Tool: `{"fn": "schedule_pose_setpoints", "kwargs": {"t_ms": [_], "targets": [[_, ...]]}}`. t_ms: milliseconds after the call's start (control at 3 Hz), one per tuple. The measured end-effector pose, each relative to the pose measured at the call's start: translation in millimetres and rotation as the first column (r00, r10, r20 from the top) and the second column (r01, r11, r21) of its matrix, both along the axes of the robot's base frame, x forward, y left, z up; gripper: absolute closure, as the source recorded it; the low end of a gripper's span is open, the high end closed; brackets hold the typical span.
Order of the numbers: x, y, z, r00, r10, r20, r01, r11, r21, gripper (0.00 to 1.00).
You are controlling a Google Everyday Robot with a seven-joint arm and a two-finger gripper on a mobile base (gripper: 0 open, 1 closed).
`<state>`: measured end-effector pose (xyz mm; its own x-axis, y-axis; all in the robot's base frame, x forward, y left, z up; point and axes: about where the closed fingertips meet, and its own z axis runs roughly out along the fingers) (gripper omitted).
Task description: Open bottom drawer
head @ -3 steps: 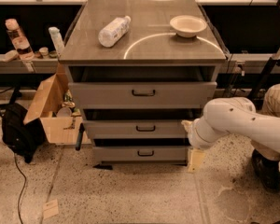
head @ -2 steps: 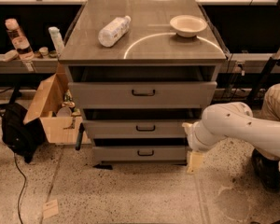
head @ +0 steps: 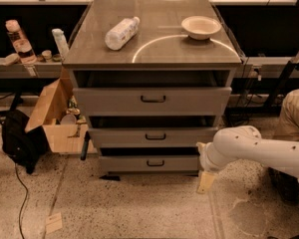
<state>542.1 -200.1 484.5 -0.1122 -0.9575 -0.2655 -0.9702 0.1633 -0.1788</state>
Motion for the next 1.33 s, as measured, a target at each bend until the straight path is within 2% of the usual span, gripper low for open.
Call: {"fn": "schedule_pose_setpoints", "kwargs": {"t_ms": [333,1000,1333], "targets": [[5.1,-2.6,-34.1,0.9999,-0.008,-0.011,0.008,1.0,0.012,0.0],[32.9,3.5,-75.8,0.9995,0.019,-0.024,-0.018,0.999,0.034,0.0],[71.7,3.3,-99.2,0.9984,0.036,-0.043,-0.035,0.999,0.03,0.0]]}}
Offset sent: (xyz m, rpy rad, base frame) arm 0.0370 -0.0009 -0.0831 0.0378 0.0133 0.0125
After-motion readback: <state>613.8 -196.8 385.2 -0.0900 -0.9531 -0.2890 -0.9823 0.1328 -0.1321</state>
